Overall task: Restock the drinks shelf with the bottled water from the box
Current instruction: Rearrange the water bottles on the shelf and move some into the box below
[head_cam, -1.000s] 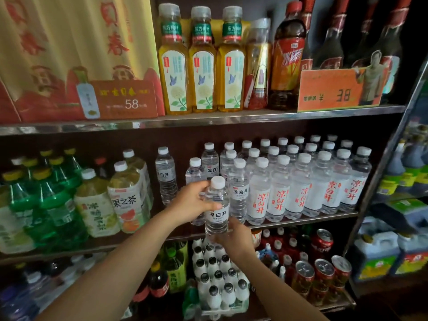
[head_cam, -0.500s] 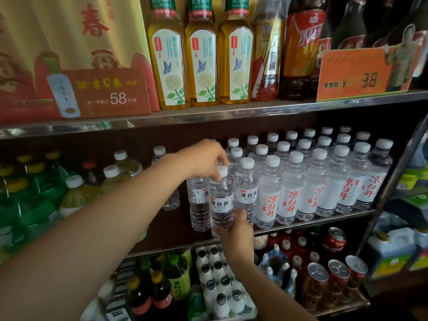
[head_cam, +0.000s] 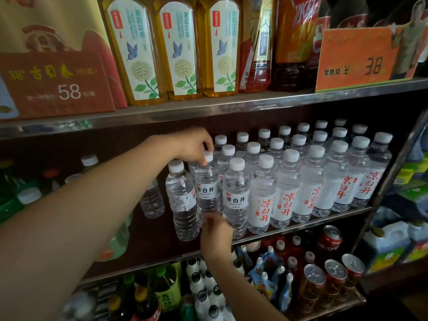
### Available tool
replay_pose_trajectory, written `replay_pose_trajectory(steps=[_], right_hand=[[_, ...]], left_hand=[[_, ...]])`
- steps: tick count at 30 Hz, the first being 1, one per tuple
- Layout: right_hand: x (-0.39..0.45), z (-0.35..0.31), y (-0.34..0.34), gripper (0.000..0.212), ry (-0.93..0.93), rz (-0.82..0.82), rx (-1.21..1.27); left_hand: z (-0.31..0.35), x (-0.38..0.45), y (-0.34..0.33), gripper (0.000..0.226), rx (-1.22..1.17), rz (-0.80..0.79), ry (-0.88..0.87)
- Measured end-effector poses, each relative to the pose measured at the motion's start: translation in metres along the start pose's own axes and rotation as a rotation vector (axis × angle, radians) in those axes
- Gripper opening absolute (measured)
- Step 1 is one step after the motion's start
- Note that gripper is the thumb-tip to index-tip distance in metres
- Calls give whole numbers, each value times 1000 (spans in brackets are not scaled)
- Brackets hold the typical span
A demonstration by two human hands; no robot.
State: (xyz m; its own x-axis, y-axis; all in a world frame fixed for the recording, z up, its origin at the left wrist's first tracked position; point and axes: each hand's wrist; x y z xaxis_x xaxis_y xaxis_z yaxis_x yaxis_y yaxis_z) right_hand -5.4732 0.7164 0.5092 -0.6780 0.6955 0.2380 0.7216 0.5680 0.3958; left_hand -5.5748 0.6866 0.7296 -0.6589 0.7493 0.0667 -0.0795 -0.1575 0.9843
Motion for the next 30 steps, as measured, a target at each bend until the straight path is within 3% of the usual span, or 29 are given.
replay_pose_trajectory(steps=[10, 18, 24, 30], right_hand=[[12, -10, -12, 41, -73, -144, 86], [9, -14, 9, 49, -200, -244, 238], [3, -26, 37, 45, -222, -283, 276], [-6, -36, 69, 42, -225, -283, 312]], left_hand=[[-18, 7, -2, 37, -38, 55, 7], [-16, -11, 2, 54, -320, 11, 155], [-12, -52, 14, 51, -615, 106, 291], [-6, -105, 21, 45, -763, 278, 353]])
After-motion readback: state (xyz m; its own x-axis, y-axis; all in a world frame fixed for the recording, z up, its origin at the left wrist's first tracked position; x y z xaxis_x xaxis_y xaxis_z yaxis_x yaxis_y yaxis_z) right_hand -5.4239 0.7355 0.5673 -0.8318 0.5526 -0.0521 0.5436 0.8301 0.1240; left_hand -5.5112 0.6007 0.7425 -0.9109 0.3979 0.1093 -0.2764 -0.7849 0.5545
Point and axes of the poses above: each hand's wrist, its own x-axis towards the middle knuckle, its own y-axis out of the back of the hand, z = x × y, and after that the axes turned 5 degrees about z, right-handed
